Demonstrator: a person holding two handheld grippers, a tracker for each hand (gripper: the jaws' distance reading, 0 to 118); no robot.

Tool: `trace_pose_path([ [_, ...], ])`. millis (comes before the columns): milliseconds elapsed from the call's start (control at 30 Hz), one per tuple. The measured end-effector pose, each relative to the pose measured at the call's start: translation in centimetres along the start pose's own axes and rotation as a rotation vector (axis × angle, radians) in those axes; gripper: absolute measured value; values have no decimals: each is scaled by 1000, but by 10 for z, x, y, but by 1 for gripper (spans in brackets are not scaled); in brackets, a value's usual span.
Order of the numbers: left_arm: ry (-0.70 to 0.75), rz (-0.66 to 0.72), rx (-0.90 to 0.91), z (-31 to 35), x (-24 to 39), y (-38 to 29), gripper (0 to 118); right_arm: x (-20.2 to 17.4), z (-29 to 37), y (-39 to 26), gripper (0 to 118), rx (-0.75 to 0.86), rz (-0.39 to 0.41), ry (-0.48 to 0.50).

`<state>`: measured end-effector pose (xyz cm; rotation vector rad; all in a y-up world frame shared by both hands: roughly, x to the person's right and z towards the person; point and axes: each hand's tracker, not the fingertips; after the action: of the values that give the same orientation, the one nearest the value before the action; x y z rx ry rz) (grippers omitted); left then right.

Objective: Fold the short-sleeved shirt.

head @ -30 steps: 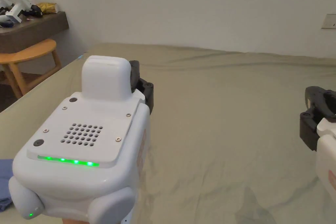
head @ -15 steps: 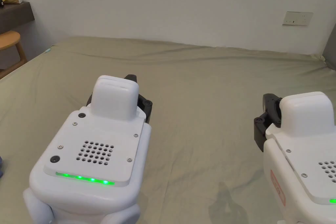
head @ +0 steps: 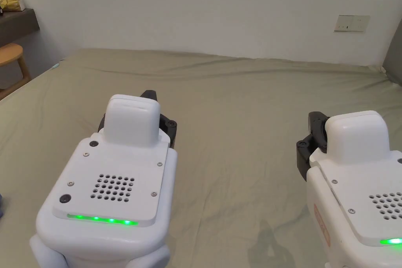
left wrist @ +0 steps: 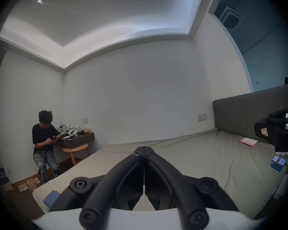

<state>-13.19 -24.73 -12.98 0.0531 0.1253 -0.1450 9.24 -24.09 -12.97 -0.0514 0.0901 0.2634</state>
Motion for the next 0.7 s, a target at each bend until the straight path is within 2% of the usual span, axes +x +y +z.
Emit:
trace_pose_path([
  [700, -26, 35, -29, -2, 3, -5, 0, 6, -2, -14, 2, -8, -27, -11],
])
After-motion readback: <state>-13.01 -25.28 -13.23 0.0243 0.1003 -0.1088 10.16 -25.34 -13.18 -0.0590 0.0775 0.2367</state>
